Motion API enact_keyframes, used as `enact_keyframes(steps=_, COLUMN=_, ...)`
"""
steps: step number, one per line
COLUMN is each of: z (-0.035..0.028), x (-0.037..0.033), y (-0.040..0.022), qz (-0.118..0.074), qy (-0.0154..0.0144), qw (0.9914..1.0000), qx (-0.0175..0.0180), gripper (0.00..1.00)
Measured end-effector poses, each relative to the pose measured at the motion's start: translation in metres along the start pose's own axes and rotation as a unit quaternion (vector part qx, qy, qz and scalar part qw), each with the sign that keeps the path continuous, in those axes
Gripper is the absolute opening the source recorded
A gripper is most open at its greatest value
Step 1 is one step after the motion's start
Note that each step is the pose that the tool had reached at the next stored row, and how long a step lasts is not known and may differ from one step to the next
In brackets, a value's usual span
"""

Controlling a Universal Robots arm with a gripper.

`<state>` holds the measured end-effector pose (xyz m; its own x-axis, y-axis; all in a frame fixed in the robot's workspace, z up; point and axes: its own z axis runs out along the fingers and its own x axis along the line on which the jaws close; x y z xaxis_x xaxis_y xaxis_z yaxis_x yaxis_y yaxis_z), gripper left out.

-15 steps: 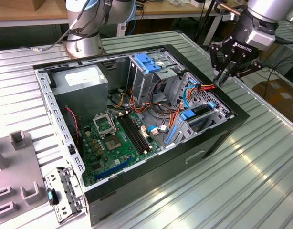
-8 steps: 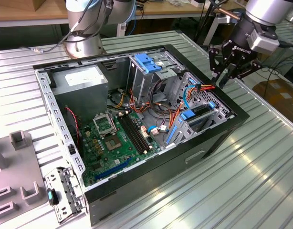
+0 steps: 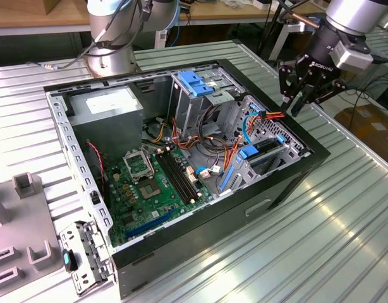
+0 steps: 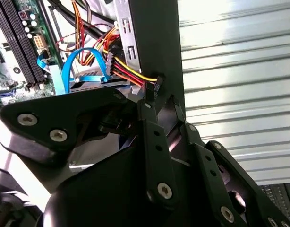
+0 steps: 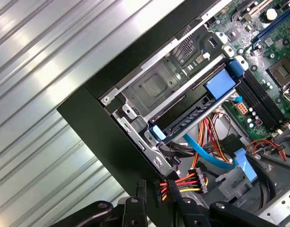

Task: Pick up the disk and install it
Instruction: 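Insert the first disk wire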

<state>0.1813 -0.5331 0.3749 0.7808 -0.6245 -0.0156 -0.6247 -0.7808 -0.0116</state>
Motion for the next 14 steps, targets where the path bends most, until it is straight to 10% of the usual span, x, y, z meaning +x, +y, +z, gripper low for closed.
enact_keyframes(steps=4, z=0.0020, x=-0.0002, y=-0.0003, qz=-0.034, qy=-0.0002, qw=0.99944, qx=-0.0004, gripper=0.31)
enact_keyframes(steps=14, z=0.0050, x=-0.0039, y=-0.0050, qz=-0.036, qy=-0.0002, qw=0.99936, qx=-0.0004, gripper=0.31)
